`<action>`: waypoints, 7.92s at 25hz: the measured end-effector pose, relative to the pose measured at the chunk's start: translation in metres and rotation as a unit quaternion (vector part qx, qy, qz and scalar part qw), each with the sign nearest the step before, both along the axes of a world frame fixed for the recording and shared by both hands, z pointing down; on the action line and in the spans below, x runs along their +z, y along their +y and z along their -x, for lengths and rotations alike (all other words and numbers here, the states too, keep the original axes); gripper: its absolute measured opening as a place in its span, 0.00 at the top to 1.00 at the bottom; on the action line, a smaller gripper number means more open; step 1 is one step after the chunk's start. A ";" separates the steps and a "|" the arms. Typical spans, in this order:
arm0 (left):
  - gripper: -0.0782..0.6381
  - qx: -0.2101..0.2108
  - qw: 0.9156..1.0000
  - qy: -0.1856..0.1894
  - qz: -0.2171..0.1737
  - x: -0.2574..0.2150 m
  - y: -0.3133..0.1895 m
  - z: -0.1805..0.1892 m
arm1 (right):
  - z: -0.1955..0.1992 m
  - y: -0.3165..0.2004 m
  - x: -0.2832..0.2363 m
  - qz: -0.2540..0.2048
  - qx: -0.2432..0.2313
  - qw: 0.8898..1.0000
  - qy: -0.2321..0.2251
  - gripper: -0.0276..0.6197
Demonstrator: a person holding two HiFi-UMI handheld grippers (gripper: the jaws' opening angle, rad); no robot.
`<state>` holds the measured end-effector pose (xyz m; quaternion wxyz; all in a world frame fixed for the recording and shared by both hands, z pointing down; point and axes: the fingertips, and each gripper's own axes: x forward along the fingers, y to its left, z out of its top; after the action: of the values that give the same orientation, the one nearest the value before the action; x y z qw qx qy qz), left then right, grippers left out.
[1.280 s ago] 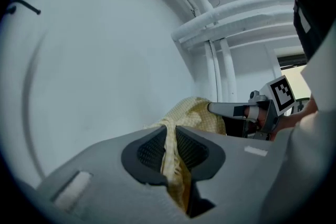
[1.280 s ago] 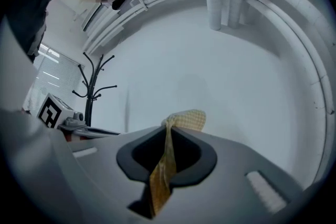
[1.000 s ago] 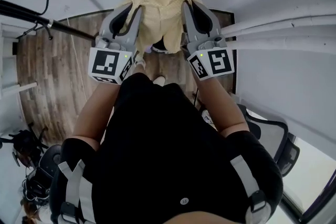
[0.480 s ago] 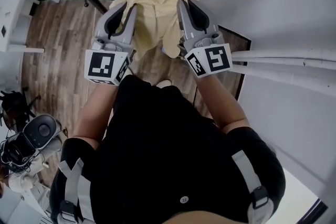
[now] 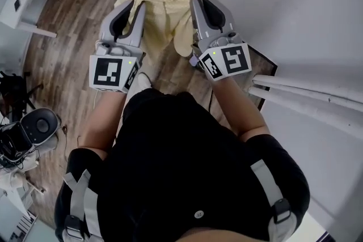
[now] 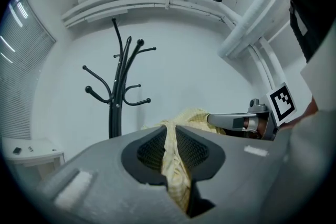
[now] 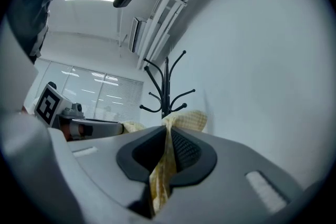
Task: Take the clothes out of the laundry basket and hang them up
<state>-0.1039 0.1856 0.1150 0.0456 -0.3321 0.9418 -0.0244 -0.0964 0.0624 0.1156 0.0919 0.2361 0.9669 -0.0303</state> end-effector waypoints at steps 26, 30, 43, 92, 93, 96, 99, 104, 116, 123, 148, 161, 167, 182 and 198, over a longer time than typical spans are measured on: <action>0.81 -0.081 0.991 0.106 -0.001 0.149 0.134 0.131 | 0.156 0.123 0.132 -0.048 -0.010 0.988 0.149 0.91; 0.81 -0.099 0.986 0.137 0.005 0.179 0.132 0.139 | 0.170 0.127 0.162 -0.053 -0.028 0.982 0.179 0.91; 0.80 -0.119 0.970 0.213 0.010 0.258 0.128 0.139 | 0.172 0.135 0.235 -0.058 -0.083 0.962 0.254 0.90; 0.82 -0.003 0.993 0.118 0.028 0.157 0.104 0.112 | 0.128 0.141 0.129 -0.068 -0.133 0.977 0.149 0.75; 0.82 0.006 0.993 0.116 0.031 0.151 0.105 0.106 | 0.121 0.140 0.121 -0.070 -0.137 0.978 0.140 0.75; 0.82 0.043 0.994 0.100 0.034 0.134 0.105 0.091 | 0.098 0.130 0.102 -0.071 -0.128 0.981 0.124 0.75; 0.79 0.081 0.992 0.094 0.034 0.127 0.098 0.076 | 0.076 0.115 0.096 -0.069 -0.101 0.985 0.120 0.74; 0.76 0.178 0.978 0.101 0.027 0.139 0.044 0.057 | 0.038 0.071 0.109 -0.046 -0.029 0.991 0.119 0.51; 0.21 0.324 0.937 0.127 -0.021 0.167 -0.116 -0.004 | -0.076 -0.082 0.168 -0.012 0.135 0.971 0.194 0.18; 0.21 0.257 0.955 0.144 -0.027 0.174 -0.207 -0.020 | -0.080 -0.178 0.179 0.002 0.104 0.980 0.170 0.18; 0.22 0.031 0.922 0.383 0.046 0.545 -0.377 0.107 | 0.083 -0.376 0.514 0.032 0.124 0.921 0.368 0.25; 0.22 0.005 0.863 0.497 0.092 0.748 -0.375 0.161 | 0.141 -0.389 0.717 0.037 0.166 0.857 0.487 0.33; 0.22 -0.007 0.835 0.543 0.094 0.807 -0.376 0.173 | 0.161 -0.381 0.776 0.022 0.166 0.833 0.527 0.36; 0.23 -0.014 0.779 0.616 0.119 0.912 -0.389 0.178 | 0.177 -0.388 0.870 0.004 0.174 0.775 0.608 0.41; 0.38 -0.018 0.732 0.675 0.091 0.954 -0.404 0.166 | 0.167 -0.385 0.911 -0.003 0.176 0.738 0.651 0.58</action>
<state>-0.2701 -0.2181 1.0694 -0.6333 -0.2463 0.7238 0.1201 -0.2635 -0.3225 1.0262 -0.5569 -0.0154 0.8154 -0.1573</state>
